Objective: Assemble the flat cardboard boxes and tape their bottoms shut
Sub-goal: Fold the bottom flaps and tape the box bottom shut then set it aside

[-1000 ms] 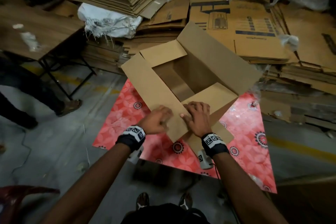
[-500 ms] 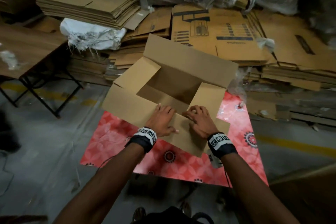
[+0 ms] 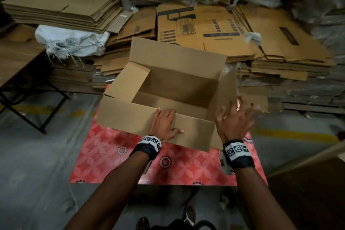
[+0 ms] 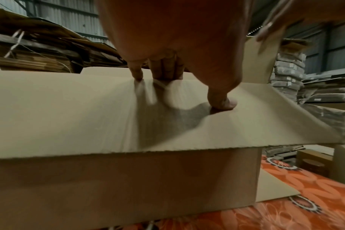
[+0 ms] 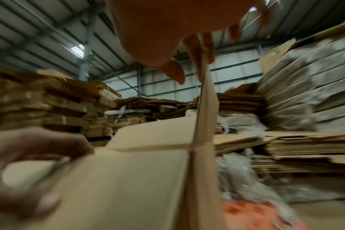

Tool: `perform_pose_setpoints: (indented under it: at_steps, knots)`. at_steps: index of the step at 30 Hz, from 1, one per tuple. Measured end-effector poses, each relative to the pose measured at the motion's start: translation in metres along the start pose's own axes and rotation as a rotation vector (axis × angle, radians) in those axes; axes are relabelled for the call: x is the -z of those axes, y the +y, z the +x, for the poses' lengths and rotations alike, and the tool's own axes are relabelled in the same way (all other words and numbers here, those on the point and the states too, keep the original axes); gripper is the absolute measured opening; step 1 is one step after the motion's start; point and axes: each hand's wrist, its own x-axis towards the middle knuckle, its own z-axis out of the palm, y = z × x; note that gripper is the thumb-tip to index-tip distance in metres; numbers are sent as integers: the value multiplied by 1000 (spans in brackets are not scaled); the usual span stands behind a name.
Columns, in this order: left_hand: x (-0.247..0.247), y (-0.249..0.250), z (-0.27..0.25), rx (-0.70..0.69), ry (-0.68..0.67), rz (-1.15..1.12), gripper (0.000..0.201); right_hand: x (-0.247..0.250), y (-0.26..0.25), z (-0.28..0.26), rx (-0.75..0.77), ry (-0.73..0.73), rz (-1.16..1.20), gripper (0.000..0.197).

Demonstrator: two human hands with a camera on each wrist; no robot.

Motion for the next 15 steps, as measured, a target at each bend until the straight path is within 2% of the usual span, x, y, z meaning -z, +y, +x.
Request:
perform_pose_setpoints:
  at_steps: [2, 4, 7, 9, 15]
  knots:
    - [-5, 7, 5, -2, 20, -13, 89, -6, 18, -11, -134, -140, -84, 51]
    - [-13, 17, 13, 1, 24, -25, 88, -18, 29, -24, -177, -298, -48, 64]
    - [-24, 33, 24, 7, 13, -44, 90, -37, 35, -31, -211, -457, 60, 83]
    - [-29, 42, 30, 12, 13, -50, 89, -46, 36, -28, -264, -514, 108, 87]
    - [-38, 57, 43, 30, 2, -52, 83, -51, 52, -9, -365, -525, 249, 75]
